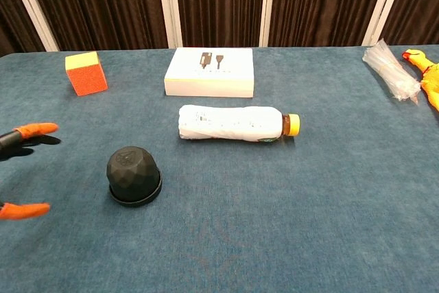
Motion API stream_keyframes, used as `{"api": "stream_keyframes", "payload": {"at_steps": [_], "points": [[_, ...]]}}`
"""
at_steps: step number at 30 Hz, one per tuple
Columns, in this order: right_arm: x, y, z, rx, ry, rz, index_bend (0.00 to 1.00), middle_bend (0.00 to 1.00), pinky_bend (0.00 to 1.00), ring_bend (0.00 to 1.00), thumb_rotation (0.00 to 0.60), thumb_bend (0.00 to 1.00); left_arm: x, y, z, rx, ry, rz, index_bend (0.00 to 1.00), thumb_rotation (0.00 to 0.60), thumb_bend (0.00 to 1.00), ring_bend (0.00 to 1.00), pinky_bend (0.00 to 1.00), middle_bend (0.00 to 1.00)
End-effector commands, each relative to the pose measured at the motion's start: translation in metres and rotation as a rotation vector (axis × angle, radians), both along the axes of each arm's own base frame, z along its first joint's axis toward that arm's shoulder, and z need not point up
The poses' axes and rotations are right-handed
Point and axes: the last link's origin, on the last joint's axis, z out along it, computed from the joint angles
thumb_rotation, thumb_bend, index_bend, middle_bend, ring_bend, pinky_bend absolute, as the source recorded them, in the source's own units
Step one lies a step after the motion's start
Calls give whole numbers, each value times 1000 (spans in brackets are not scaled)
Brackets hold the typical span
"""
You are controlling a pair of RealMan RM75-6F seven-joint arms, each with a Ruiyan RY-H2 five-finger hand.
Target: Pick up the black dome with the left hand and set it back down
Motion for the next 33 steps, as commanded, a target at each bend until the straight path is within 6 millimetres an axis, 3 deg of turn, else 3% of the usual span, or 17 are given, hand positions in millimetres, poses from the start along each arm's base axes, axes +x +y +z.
{"api": "stream_keyframes", "payload": {"at_steps": [1,8,22,33], "points": [[-1,0,0,0,0,-1,0,0,188,193,600,264,13,1,-12,2,3,-40,61,600,55,0,0,115],[-2,1,1,-2,-2,-4,0,0,188,193,600,264,36,5,-28,31,-68,-63,74,600,54,0,0,158],[-1,-1,4,-6,-13,-3,0,0,188,193,600,264,41,14,-54,25,-61,-5,76,600,54,0,0,158],[0,0,5,-4,-16,-8,0,0,188,193,600,264,60,13,-67,4,-73,-63,76,600,61,0,0,207]]}}
